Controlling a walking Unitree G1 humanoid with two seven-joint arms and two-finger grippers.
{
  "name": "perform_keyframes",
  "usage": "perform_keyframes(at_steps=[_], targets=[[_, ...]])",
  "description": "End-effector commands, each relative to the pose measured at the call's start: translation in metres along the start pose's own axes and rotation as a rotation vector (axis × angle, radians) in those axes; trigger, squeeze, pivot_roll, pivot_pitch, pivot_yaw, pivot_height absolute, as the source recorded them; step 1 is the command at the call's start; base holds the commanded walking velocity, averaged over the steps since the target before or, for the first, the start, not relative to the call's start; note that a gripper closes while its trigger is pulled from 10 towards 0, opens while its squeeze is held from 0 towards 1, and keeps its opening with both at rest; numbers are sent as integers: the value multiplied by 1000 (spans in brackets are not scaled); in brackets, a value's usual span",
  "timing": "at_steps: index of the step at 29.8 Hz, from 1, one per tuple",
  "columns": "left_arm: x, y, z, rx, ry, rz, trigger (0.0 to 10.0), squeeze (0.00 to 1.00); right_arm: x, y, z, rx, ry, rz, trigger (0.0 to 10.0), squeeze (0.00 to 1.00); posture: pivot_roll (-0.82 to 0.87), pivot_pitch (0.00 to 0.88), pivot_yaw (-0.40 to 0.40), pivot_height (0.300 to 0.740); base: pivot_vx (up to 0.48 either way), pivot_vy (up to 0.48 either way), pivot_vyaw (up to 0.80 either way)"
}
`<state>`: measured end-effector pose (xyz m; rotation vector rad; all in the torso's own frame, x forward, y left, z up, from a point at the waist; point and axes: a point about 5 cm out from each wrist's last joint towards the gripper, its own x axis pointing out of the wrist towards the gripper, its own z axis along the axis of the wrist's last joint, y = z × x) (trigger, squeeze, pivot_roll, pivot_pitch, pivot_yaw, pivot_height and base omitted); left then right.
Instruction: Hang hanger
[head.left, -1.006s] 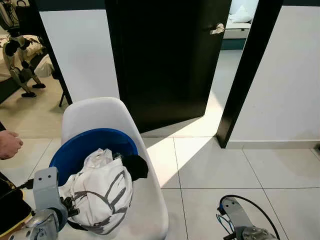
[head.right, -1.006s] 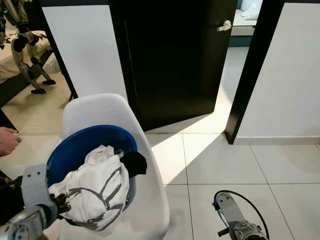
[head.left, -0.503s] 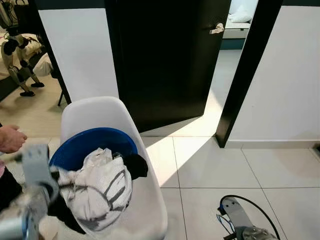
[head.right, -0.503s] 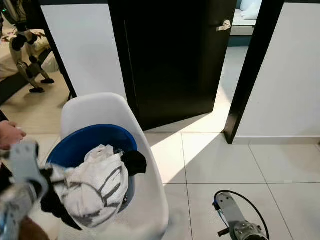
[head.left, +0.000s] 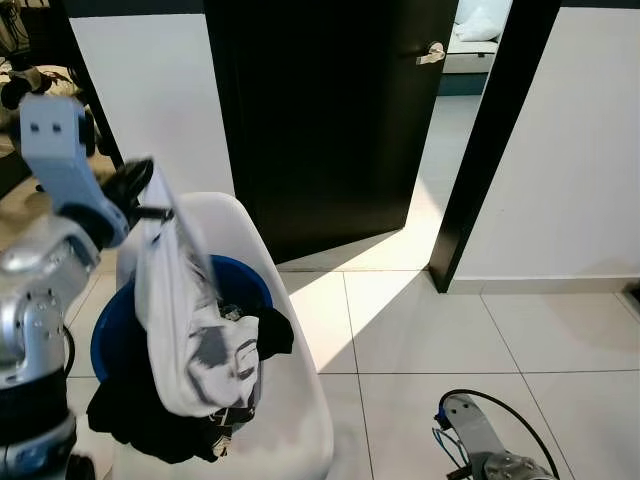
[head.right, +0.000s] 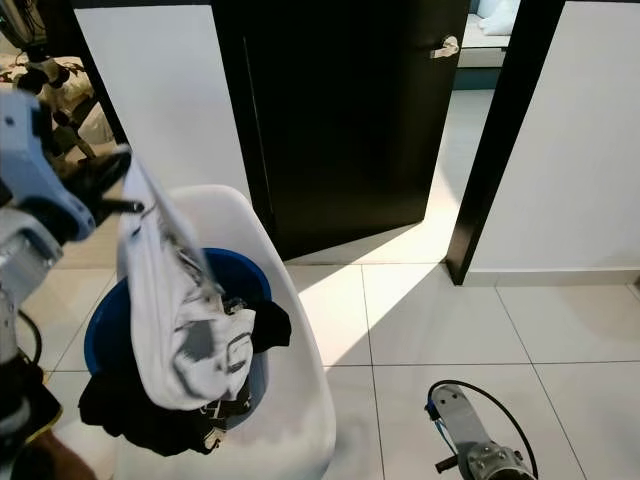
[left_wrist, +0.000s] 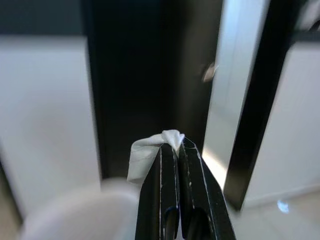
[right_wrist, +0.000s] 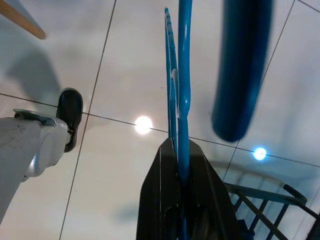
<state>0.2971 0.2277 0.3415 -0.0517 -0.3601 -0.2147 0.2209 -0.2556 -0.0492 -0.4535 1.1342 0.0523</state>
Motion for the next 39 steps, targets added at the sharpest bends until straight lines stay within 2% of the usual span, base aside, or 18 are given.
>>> perform_keyframes(at_steps=[1, 4, 6, 10, 13, 15, 17, 23, 25, 29, 30, 31, 32, 33, 34, 35, 36, 39], targets=[[1, 6, 19, 15, -70, -12, 0, 0, 0, 3, -2, 11, 4, 5, 10000, 0, 15, 0, 17, 740, 0, 0, 0], [3, 12, 20, 44, -60, 19, 0, 0, 1, 3, -2, 12, 4, 5, 10000, 0, 15, 0, 17, 740, 0, 0, 0], [0, 28, 6, 144, 23, 130, 0, 0, 1, 3, -2, 14, 4, 6, 10000, 0, 9, 0, 19, 740, 0, 0, 0], [-7, 42, -5, 225, 88, 239, 0, 0, 1, 3, -2, 14, 6, 6, 10000, 0, 9, 0, 16, 740, 0, 0, 0], [-12, 53, -3, 259, 93, 326, 0, 0, 1, 3, -2, 12, 7, 7, 10000, 0, 14, 0, 9, 740, 0, 0, 0], [-15, 62, 5, 327, 87, 389, 0, 0, 0, 3, -3, 8, 9, 8, 10000, 0, 18, 0, 7, 740, 0, 0, 0], [-15, 64, 7, 344, 84, 399, 0, 0, 0, 3, -3, 6, 10, 9, 10000, 0, 18, 0, 7, 740, 0, 0, 0], [-6, 36, 10, 313, 18, 222, 0, 0, 0, 3, -2, 1, 10, 11, 10000, 0, 17, 0, 7, 740, 0, 0, 0], [-3, 26, 17, 344, -40, 179, 0, 0, 0, 3, -2, 3, 10, 11, 10000, 0, 10, 0, 10, 740, 0, 0, 0], [-3, 32, 29, 360, -92, 237, 0, 0, 0, 3, -2, 5, 10, 10, 10000, 0, 10, 0, 11, 740, 0, 0, 0], [-4, 38, 42, 388, -138, 278, 0, 0, 0, 3, -2, 7, 10, 9, 10000, 0, 10, 0, 11, 740, 0, 0, 0], [-4, 38, 42, 388, -138, 278, 0, 0, 0, 3, -2, 7, 10, 9, 10000, 0, 10, 0, 11, 740, 0, 0, 0], [-6, 43, 60, 422, -199, 318, 0, 0, 0, 3, -2, 8, 10, 9, 10000, 0, 13, 0, 10, 740, 0, 0, 0], [-6, 43, 60, 422, -199, 318, 0, 0, 0, 3, -2, 8, 10, 9, 10000, 0, 13, 0, 10, 740, 0, 0, 0], [-8, 46, 79, 471, -264, 357, 0, 0, 0, 3, -2, 7, 10, 9, 10000, 0, 15, 0, 10, 740, 0, 0, 0], [-8, 46, 79, 471, -264, 357, 0, 0, 0, 3, -2, 7, 10, 9, 10000, 0, 15, 0, 10, 740, 0, 0, 0], [-11, 48, 95, 523, -317, 394, 0, 0, 0, 3, -2, 7, 10, 9, 10000, 0, 16, 0, 12, 740, 0, 0, 0], [-14, 50, 107, 560, -358, 434, 0, 0, 0, 3, -2, 6, 9, 9, 10000, 0, 17, 0, 11, 740, 0, 0, 0]])
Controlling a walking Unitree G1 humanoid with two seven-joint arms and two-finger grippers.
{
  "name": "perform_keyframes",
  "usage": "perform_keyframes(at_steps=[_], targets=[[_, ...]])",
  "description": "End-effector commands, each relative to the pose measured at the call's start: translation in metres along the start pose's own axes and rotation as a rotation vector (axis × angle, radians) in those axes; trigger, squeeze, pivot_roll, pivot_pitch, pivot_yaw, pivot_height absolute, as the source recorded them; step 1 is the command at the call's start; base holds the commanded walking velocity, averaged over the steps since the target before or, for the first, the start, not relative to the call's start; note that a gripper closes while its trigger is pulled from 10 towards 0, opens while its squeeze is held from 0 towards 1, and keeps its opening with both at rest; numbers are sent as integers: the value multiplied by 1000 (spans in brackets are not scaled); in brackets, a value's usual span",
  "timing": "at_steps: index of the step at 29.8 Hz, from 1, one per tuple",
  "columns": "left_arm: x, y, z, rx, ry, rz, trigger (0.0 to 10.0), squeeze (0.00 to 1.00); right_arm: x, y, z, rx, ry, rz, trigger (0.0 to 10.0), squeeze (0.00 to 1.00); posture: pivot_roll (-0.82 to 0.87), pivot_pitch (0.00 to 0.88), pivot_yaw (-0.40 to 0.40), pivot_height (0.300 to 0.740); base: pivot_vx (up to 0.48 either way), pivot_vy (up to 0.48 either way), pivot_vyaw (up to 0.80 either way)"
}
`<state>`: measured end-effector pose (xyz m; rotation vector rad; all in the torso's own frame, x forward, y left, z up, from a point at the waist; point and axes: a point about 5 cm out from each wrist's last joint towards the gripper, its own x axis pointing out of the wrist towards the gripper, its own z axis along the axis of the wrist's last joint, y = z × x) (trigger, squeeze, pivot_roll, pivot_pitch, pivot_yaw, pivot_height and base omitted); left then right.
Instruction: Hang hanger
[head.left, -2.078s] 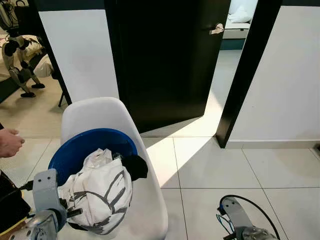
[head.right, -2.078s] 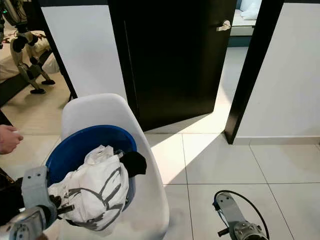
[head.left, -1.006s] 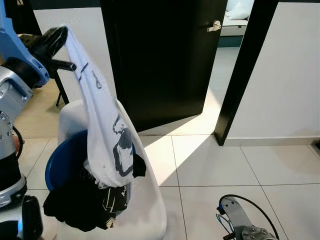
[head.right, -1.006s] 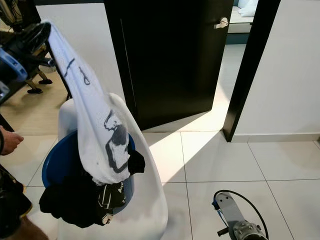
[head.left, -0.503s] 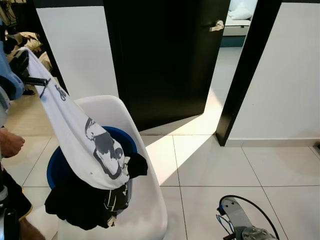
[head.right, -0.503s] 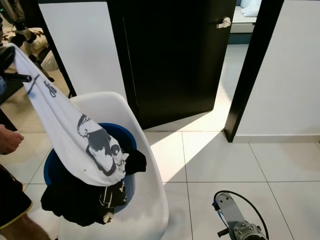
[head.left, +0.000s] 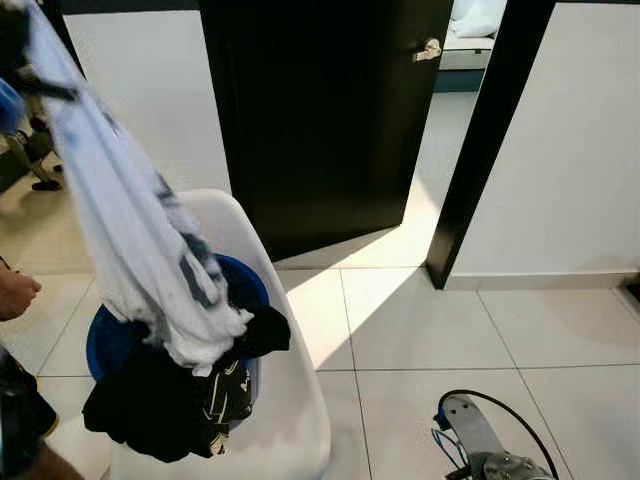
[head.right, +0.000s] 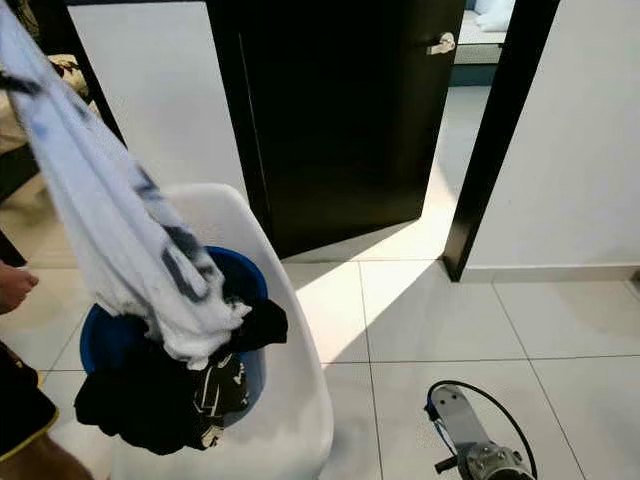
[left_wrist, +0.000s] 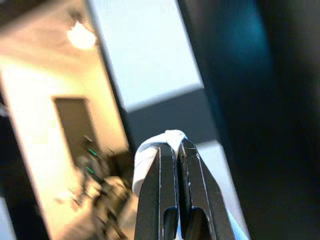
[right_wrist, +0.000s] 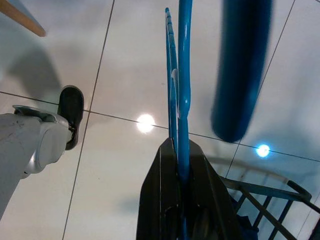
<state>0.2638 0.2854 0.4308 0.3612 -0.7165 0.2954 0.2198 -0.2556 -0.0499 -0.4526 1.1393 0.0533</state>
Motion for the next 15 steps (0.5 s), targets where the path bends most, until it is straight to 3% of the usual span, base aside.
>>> perform_keyframes(at_steps=[1, 4, 7, 10, 11, 12, 13, 15], targets=[[1, 12, 10, 50, -43, 58, 0, 0, 0, 3, -1, 6, 5, 7, 10000, 0, 16, 0, 11, 740, 0, 0, 0], [0, 11, 7, 35, -32, 59, 0, 0, 0, 3, -1, 6, 4, 7, 10000, 0, 18, 0, 10, 740, 0, 0, 0], [-3, -2, -3, -9, -1, 6, 0, 0, 0, 3, 0, 6, 5, 6, 10000, 0, 16, 0, 11, 740, 0, 0, 0], [-16, -43, -23, -98, 65, -160, 0, 0, 0, 3, 0, 5, 5, 5, 10000, 0, 13, 0, 14, 740, 0, 0, 0], [-16, -43, -23, -98, 65, -160, 0, 0, 0, 3, 0, 5, 5, 5, 10000, 0, 13, 0, 14, 740, 0, 0, 0], [-22, -61, -30, -123, 89, -253, 0, 0, 0, 3, 0, 5, 6, 5, 10000, 0, 10, 0, 14, 740, 0, 0, 0], [-22, -61, -30, -123, 89, -253, 0, 0, 0, 3, 0, 5, 6, 5, 10000, 0, 10, 0, 14, 740, 0, 0, 0], [-33, -85, -35, -139, 104, -376, 0, 0, 0, 3, 0, 5, 7, 5, 10000, 0, 8, 0, 15, 740, 0, 0, 0]])
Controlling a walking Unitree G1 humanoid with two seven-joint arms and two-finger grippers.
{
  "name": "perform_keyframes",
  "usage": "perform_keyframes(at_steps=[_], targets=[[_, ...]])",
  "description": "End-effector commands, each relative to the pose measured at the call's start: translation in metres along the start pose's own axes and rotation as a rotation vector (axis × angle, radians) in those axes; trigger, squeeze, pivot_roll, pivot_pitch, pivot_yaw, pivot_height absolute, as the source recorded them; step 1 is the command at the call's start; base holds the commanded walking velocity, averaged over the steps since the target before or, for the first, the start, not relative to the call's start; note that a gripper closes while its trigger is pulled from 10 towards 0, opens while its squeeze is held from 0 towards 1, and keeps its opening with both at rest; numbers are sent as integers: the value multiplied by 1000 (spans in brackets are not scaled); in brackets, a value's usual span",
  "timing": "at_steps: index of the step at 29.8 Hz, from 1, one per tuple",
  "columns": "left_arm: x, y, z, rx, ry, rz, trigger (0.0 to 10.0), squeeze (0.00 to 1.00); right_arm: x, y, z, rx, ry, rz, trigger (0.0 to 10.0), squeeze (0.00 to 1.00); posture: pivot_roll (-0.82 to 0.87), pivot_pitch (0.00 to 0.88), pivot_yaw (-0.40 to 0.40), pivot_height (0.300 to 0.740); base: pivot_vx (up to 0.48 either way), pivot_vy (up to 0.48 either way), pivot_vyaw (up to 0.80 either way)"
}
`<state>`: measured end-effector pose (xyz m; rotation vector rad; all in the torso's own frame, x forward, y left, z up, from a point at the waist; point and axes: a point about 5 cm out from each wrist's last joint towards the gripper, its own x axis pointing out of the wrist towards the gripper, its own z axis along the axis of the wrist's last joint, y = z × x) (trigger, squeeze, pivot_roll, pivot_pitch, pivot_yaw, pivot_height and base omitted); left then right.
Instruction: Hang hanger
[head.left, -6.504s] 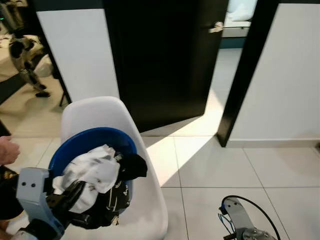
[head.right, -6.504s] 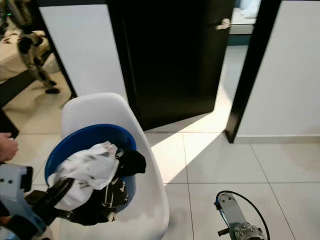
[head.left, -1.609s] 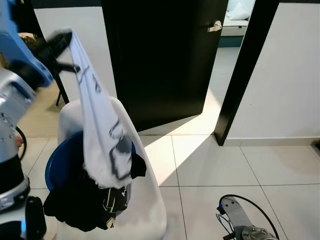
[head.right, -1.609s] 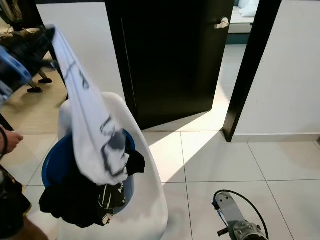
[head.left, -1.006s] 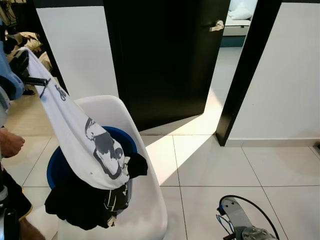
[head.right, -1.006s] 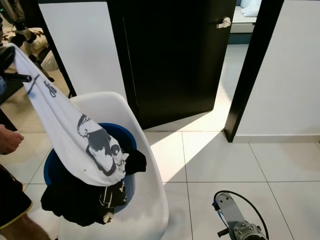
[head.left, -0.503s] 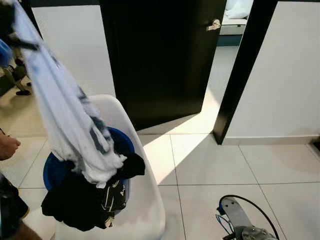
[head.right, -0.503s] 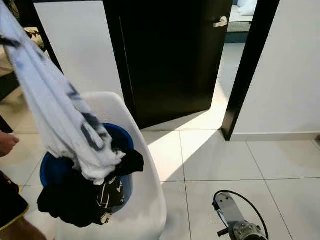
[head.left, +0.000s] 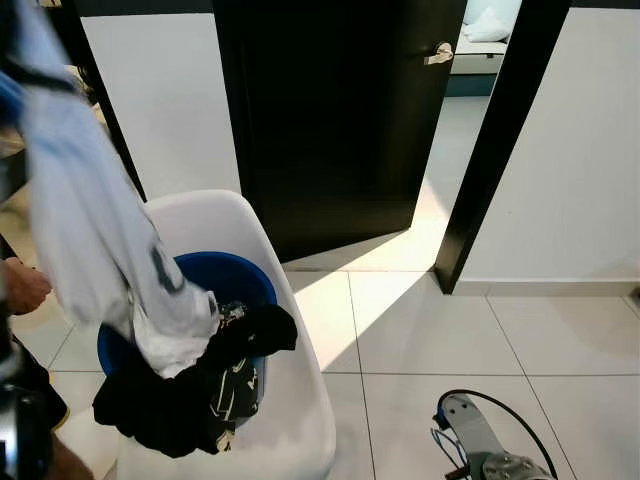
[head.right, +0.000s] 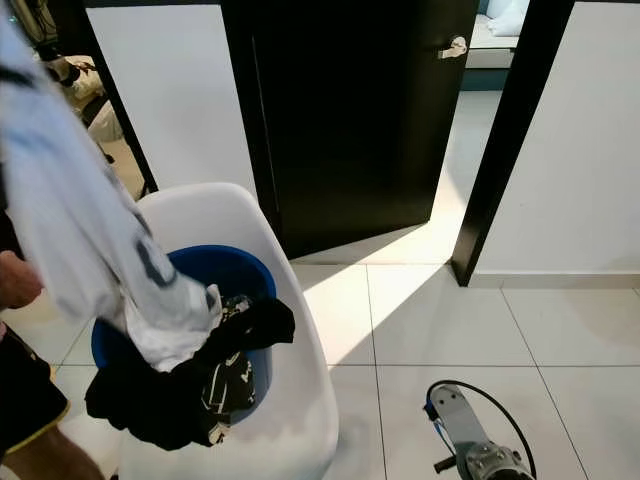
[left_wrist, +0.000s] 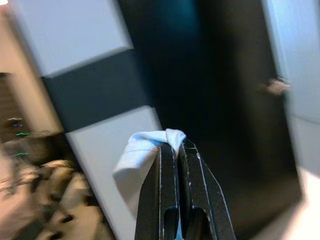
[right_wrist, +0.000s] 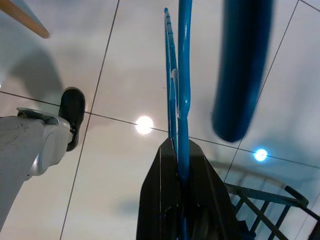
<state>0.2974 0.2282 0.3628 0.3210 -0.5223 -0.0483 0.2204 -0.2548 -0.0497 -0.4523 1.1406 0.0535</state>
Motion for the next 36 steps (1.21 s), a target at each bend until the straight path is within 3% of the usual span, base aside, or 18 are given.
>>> perform_keyframes(at_steps=[1, 2, 6, 7, 9, 13, 14, 15, 16, 20, 28, 35, 36], targets=[[-1, -7, 6, 7, -34, -40, 0, 0, 0, 3, -1, 5, 6, 4, 10000, 0, 8, 0, 15, 740, 0, 0, 0], [-2, -16, 5, -14, -38, -87, 0, 0, 0, 3, -1, 5, 7, 4, 10000, 0, 6, 0, 16, 740, 0, 0, 0], [-2, -21, 7, -39, -55, -116, 0, 0, 0, 3, -1, 6, 8, 4, 10000, 0, 9, 0, 15, 740, 0, 0, 0], [1, -19, 15, -84, -88, -121, 0, 0, 0, 3, -2, 5, 9, 5, 10000, 0, 12, 0, 15, 740, 0, 0, 0], [7, -3, 42, -161, -193, -111, 0, 0, 0, 3, -2, 5, 9, 6, 10000, 0, 13, 0, 13, 740, 0, 0, 0], [8, 5, 53, -187, -236, -100, 0, 0, 0, 3, -2, 5, 9, 6, 10000, 0, 13, 0, 13, 740, 0, 0, 0], [10, 20, 73, -215, -308, -75, 0, 0, 0, 3, -2, 5, 9, 7, 10000, 0, 15, 0, 11, 740, 0, 0, 0], [10, 20, 73, -215, -308, -75, 0, 0, 0, 3, -2, 5, 9, 7, 10000, 0, 15, 0, 11, 740, 0, 0, 0], [10, 32, 88, -247, -367, -55, 0, 0, 0, 3, -2, 6, 9, 6, 10000, 0, 17, 0, 11, 740, 0, 0, 0], [9, 43, 108, -220, -427, -70, 0, 0, 0, 3, -2, 6, 9, 7, 10000, 0, 17, 0, 12, 740, 0, 0, 0], [6, 46, 115, -149, -435, -75, 0, 0, 0, 3, -2, 8, 10, 6, 10000, 0, 16, 0, 8, 740, 0, 0, 0], [5, 46, 113, -176, -415, -81, 0, 0, 0, 3, -2, 4, 12, 6, 10000, 0, 19, 0, 5, 740, 0, 0, 0], [5, 36, 100, -192, -355, -146, 0, 0, 0, 3, -3, 2, 13, 7, 10000, 0, 14, 0, 10, 740, 0, 0, 0]])
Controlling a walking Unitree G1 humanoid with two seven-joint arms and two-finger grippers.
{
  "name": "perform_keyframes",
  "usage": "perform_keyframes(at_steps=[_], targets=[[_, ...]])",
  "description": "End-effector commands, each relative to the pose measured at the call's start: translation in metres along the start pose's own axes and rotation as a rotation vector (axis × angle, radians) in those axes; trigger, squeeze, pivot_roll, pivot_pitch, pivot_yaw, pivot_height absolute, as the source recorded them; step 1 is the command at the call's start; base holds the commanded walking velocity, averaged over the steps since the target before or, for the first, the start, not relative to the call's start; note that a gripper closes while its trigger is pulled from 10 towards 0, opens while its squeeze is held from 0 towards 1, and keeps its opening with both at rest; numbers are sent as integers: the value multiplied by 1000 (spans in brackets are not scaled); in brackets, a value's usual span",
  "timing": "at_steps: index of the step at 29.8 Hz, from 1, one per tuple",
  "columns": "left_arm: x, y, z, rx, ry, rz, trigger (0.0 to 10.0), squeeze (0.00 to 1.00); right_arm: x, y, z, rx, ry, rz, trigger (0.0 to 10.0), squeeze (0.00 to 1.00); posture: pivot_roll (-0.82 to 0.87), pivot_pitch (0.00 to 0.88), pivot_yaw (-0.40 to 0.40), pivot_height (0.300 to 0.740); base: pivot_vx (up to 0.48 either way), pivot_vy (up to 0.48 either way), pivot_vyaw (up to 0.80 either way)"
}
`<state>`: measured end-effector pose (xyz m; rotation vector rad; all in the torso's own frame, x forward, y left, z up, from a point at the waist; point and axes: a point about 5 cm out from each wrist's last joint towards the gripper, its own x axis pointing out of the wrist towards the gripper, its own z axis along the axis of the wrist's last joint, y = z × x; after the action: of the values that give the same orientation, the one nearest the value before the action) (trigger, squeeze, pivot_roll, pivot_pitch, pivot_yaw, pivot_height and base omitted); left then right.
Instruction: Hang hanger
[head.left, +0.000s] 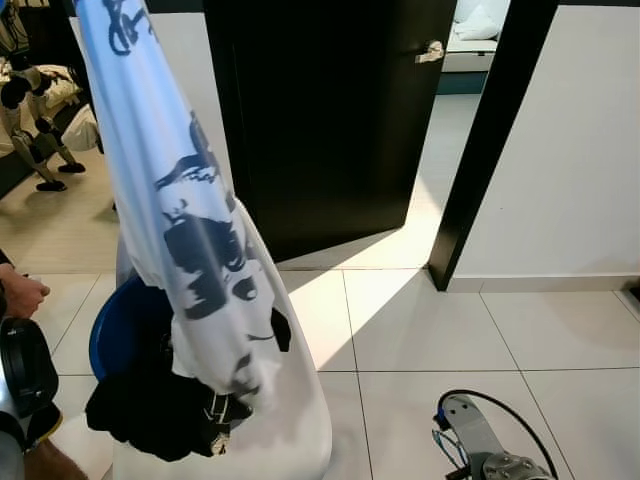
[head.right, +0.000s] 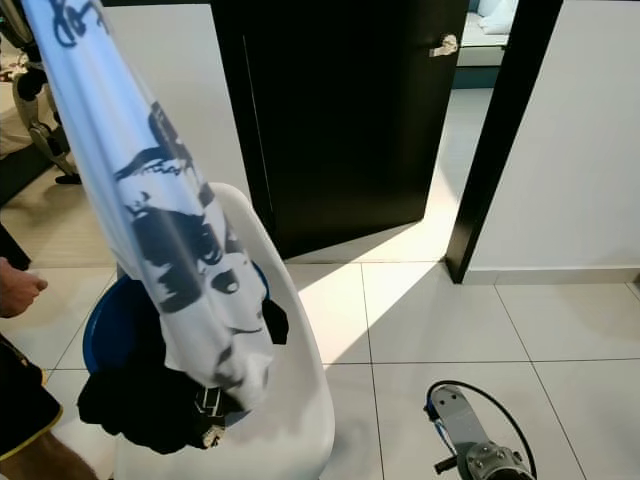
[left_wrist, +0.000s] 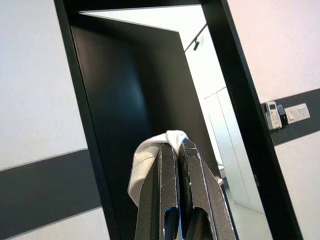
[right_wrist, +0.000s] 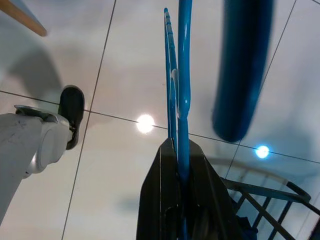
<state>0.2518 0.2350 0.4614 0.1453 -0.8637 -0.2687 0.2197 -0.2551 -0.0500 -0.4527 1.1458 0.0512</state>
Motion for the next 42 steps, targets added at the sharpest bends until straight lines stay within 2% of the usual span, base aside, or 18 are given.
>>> perform_keyframes(at_steps=[1, 3, 5, 8, 10, 11, 17, 18, 20, 22, 25, 28, 30, 32, 34, 35, 36, 42], targets=[[-9, -15, -19, -30, 103, -110, 0, 0, 0, 3, -2, 1, 8, 9, 10000, 0, 11, 0, 11, 740, 0, 0, 0], [-9, -15, -19, -30, 103, -110, 0, 0, 0, 3, -2, 1, 8, 9, 10000, 0, 11, 0, 11, 740, 0, 0, 0], [-35, -46, -61, -41, 309, -334, 588, 0, 0, 3, -2, 1, 10, 9, 10000, 0, 11, 0, 9, 740, 0, 0, 0], [-47, -56, -74, -32, 378, -417, 1216, 0, 0, 3, -2, 2, 10, 9, 10000, 0, 11, 0, 9, 740, 0, 0, 0], [-47, -56, -74, -32, 378, -417, 1216, 0, 0, 3, -2, 2, 10, 9, 10000, 0, 11, 0, 9, 740, 0, 0, 0], [-63, -68, -86, -29, 460, -525, 706, 0, 0, 3, -2, 2, 11, 9, 10000, 0, 10, 0, 10, 740, 0, 0, 0], [-100, -94, -93, -67, 588, -805, 78, 0, 0, 3, -2, 1, 12, 11, 10000, 0, 11, 0, 10, 740, 0, 0, 0], [-100, -94, -93, -67, 588, -805, 78, 0, 0, 3, -2, 1, 12, 11, 10000, 0, 11, 0, 10, 740, 0, 0, 0], [-130, -101, -96, -99, 736, -976, 471, 0, 0, 3, -2, -1, 13, 13, 10000, 0, 12, 0, 11, 740, 0, 0, 0], [-130, -101, -96, -99, 736, -976, 471, 0, 0, 3, -2, -1, 13, 13, 10000, 0, 12, 0, 11, 740, 0, 0, 0], [-177, -105, -112, -145, 1008, -1120, 392, 0, 0, 3, -2, -5, 14, 16, 10000, 0, 12, 0, 12, 740, 0, 0, 0], [-186, -104, -118, -141, 1067, -1131, 0, 0, 0, 3, -2, -6, 14, 16, 10000, 0, 12, 0, 11, 740, 0, 0, 0], [-195, -103, -124, -129, 1127, -1142, 824, 0, 0, 3, -2, -8, 15, 17, 10000, 0, 12, 0, 12, 740, 0, 0, 0], [-210, -102, -135, -98, 1206, -1152, 4784, 0, 0, 3, -2, -9, 15, 18, 10000, 0, 13, 0, 11, 740, 0, 0, 0], [-213, -101, -138, -90, 1222, -1150, 4784, 0, 0, 3, -2, -10, 16, 18, 10000, 0, 13, 0, 11, 740, 0, 0, 0], [-213, -101, -142, -81, 1221, -1127, 9216, 125, 0, 3, -2, -10, 16, 18, 10000, 0, 11, 0, 12, 740, 0, 0, 0], [-211, -102, -144, -89, 1209, -1105, 10000, 1000, 0, 3, -1, -11, 16, 19, 10000, 0, 11, 0, 12, 740, 0, 0, 0], [-207, -102, -143, -106, 1182, -1077, 10000, 1000, 0, 3, -1, -12, 16, 20, 10000, 0, 10, 0, 14, 740, 0, 0, 0]])
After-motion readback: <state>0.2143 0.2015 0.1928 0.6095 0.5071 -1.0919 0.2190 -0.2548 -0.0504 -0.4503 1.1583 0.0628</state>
